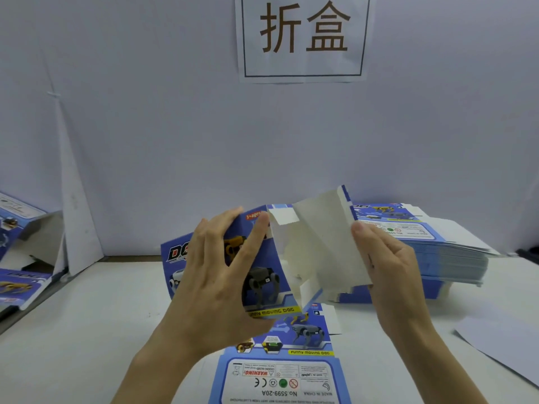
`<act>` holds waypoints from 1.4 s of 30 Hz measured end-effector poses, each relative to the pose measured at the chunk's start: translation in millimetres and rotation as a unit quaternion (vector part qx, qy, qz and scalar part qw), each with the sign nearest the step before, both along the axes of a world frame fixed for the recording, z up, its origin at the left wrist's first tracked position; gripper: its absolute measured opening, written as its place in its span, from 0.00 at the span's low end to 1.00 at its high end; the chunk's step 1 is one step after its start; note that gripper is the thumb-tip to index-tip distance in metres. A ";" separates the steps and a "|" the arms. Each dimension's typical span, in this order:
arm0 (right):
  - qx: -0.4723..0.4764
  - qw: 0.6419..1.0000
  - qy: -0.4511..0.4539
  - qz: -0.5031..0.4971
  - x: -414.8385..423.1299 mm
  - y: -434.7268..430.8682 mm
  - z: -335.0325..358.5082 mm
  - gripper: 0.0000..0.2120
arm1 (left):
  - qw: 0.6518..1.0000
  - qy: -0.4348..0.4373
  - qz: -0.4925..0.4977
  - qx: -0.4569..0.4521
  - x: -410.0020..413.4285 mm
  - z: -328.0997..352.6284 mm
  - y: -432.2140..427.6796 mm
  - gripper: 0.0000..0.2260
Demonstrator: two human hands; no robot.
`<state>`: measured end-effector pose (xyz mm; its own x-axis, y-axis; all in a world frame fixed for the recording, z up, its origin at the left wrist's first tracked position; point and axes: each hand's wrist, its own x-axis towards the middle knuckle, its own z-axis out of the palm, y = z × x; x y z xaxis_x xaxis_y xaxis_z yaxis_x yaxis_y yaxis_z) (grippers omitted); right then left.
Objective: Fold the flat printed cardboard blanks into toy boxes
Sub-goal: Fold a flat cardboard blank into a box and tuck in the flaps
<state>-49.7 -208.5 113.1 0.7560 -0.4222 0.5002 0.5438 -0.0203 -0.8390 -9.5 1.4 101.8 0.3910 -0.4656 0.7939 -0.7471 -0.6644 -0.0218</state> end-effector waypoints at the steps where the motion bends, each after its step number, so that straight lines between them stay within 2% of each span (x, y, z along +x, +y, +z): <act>1: -0.018 0.999 -0.009 0.030 -2.2 4.1 1.0 0.12 | 1.000 0.009 0.002 -0.010 -0.8 0.8 0.2 0.54; 5: -0.113 0.988 -0.047 0.090 -5.3 25.1 -4.4 0.15 | 0.999 -0.006 0.025 -0.022 -3.3 3.2 -2.2 0.51; 8: -0.137 0.984 -0.059 0.093 -4.0 41.2 -13.0 0.18 | 0.998 -0.034 0.052 -0.004 -4.5 2.0 -4.9 0.54; 15: -0.147 0.978 -0.048 0.139 -4.0 49.1 -18.4 0.20 | 0.996 -0.021 0.086 0.007 -7.1 0.2 -7.6 0.51; 18: -0.225 0.965 -0.054 0.125 -6.7 44.1 -14.3 0.21 | 0.996 -0.017 0.089 0.011 -7.5 0.2 -5.6 0.52; 22: -0.276 0.946 -0.025 0.169 -11.7 35.3 -11.6 0.32 | 0.998 0.010 0.063 -0.002 -10.0 1.8 -6.2 0.51; 26: -0.325 0.936 -0.031 0.135 -11.5 41.2 -15.8 0.40 | 0.999 0.018 0.050 -0.013 -12.0 2.1 -6.3 0.50; 31: -0.362 0.927 -0.050 0.084 -10.1 42.8 -16.8 0.39 | 0.999 0.014 0.026 -0.021 -9.8 -0.3 -5.5 0.50; 42: -0.355 0.931 -0.053 0.061 -12.4 43.5 -14.7 0.36 | 0.998 0.032 -0.002 -0.052 -10.0 -5.5 -11.9 0.50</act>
<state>-62.1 -164.9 98.4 0.7077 0.1293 0.6946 0.6570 -0.4820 -0.5797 -19.5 -10.6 96.3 0.4403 -0.3830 0.8120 -0.7470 -0.6580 0.0947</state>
